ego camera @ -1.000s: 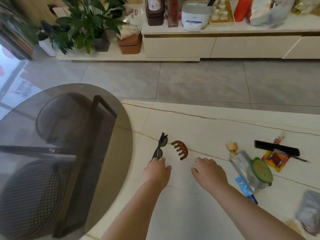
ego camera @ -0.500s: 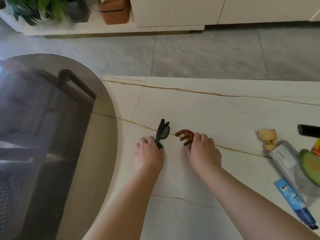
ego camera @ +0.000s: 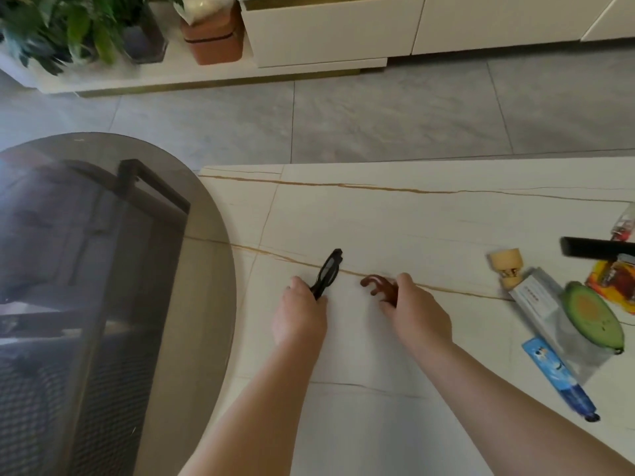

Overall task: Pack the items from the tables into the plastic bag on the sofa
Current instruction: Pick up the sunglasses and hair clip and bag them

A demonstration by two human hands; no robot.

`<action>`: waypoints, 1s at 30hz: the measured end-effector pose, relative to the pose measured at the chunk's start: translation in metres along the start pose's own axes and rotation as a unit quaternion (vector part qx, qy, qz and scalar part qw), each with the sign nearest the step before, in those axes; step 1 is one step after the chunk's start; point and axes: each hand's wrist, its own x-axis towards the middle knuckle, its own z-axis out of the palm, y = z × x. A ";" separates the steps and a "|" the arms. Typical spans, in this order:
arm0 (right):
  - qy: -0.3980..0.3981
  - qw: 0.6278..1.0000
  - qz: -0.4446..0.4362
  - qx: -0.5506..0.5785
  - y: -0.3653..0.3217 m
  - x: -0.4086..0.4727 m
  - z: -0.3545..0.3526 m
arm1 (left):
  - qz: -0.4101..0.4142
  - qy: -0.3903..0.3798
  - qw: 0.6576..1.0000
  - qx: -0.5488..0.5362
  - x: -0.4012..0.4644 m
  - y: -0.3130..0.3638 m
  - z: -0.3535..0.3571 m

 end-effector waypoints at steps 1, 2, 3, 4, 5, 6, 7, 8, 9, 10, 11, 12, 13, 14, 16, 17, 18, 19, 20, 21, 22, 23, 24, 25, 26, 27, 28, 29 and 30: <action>0.002 1.000 0.012 0.026 0.004 -0.007 -0.006 | 0.007 -0.005 1.000 -0.005 -0.007 0.003 -0.005; 0.006 0.998 0.022 0.052 0.008 -0.014 -0.012 | 0.017 -0.007 1.000 -0.012 -0.013 0.006 -0.010; 0.013 0.997 0.031 0.074 0.012 -0.023 -0.018 | 0.029 -0.008 0.999 -0.021 -0.020 0.009 -0.015; 0.019 0.995 0.039 0.090 0.017 -0.032 -0.025 | 0.040 -0.009 0.999 -0.033 -0.028 0.013 -0.019; 0.023 0.994 0.046 0.098 0.021 -0.043 -0.033 | 0.048 -0.010 0.998 -0.043 -0.037 0.018 -0.024; 0.026 0.993 0.052 0.101 0.026 -0.054 -0.040 | 0.054 -0.010 0.997 -0.051 -0.047 0.022 -0.028; 0.031 0.992 0.057 0.106 0.032 -0.065 -0.047 | 0.060 -0.010 0.997 -0.056 -0.057 0.028 -0.033; 0.038 0.990 0.063 0.120 0.038 -0.076 -0.055 | 0.067 -0.012 0.996 -0.057 -0.070 0.033 -0.037; 0.045 0.987 0.070 0.138 0.044 -0.088 -0.062 | 0.075 -0.020 0.995 -0.058 -0.083 0.039 -0.041; 0.051 0.983 0.079 0.155 0.049 -0.100 -0.068 | 0.082 -0.032 0.994 -0.060 -0.097 0.044 -0.043; 0.057 0.979 0.088 0.172 0.055 -0.113 -0.075 | 0.091 -0.046 0.993 -0.063 -0.112 0.050 -0.045; 0.061 0.975 0.098 0.190 0.061 -0.126 -0.082 | 0.101 -0.062 0.991 -0.064 -0.127 0.055 -0.047; 0.070 0.970 0.106 0.209 0.068 -0.139 -0.089 | 0.112 -0.078 0.989 -0.063 -0.142 0.061 -0.048; 0.081 0.964 0.116 0.227 0.075 -0.154 -0.098 | 0.125 -0.091 0.986 -0.061 -0.158 0.068 -0.051; 0.104 0.952 0.131 0.257 0.087 -0.182 -0.117 | 0.151 -0.113 0.980 -0.057 -0.190 0.081 -0.056; 0.117 0.945 0.137 0.274 0.093 -0.197 -0.127 | 0.163 -0.122 0.978 -0.056 -0.206 0.087 -0.058; 0.128 0.937 0.144 0.292 0.099 -0.213 -0.138 | 0.173 -0.131 0.975 -0.055 -0.223 0.093 -0.061; 0.140 0.930 0.149 0.306 0.105 -0.228 -0.148 | 0.182 -0.139 0.972 -0.058 -0.239 0.098 -0.062; 0.150 0.925 0.155 0.314 0.112 -0.244 -0.156 | 0.190 -0.147 0.969 -0.061 -0.256 0.103 -0.064; 0.160 0.919 0.161 0.322 0.119 -0.259 -0.164 | 0.200 -0.153 0.966 -0.061 -0.271 0.107 -0.064; 0.166 0.913 0.173 0.329 0.127 -0.274 -0.172 | 0.211 -0.159 0.963 -0.055 -0.287 0.110 -0.064; 0.171 0.907 0.188 0.337 0.135 -0.290 -0.179 | 0.222 -0.165 0.960 -0.044 -0.302 0.113 -0.064; 0.176 0.899 0.202 0.346 0.144 -0.304 -0.184 | 0.233 -0.174 0.956 -0.031 -0.317 0.116 -0.063; 0.181 0.888 0.215 0.362 0.152 -0.319 -0.189 | 0.244 -0.185 0.952 -0.019 -0.331 0.119 -0.062; 0.189 0.875 0.229 0.383 0.162 -0.333 -0.194 | 0.253 -0.195 0.948 -0.008 -0.345 0.122 -0.061; 0.198 0.859 0.242 0.406 0.170 -0.348 -0.198 | 0.263 -0.205 0.943 0.002 -0.358 0.125 -0.059; 0.207 0.843 0.255 0.425 0.178 -0.364 -0.203 | 0.271 -0.215 0.938 0.012 -0.371 0.128 -0.057; 0.217 0.827 0.267 0.446 0.186 -0.379 -0.207 | 0.281 -0.228 0.932 0.022 -0.384 0.133 -0.055; 0.228 0.810 0.276 0.464 0.194 -0.394 -0.210 | 0.291 -0.239 0.926 0.032 -0.397 0.137 -0.052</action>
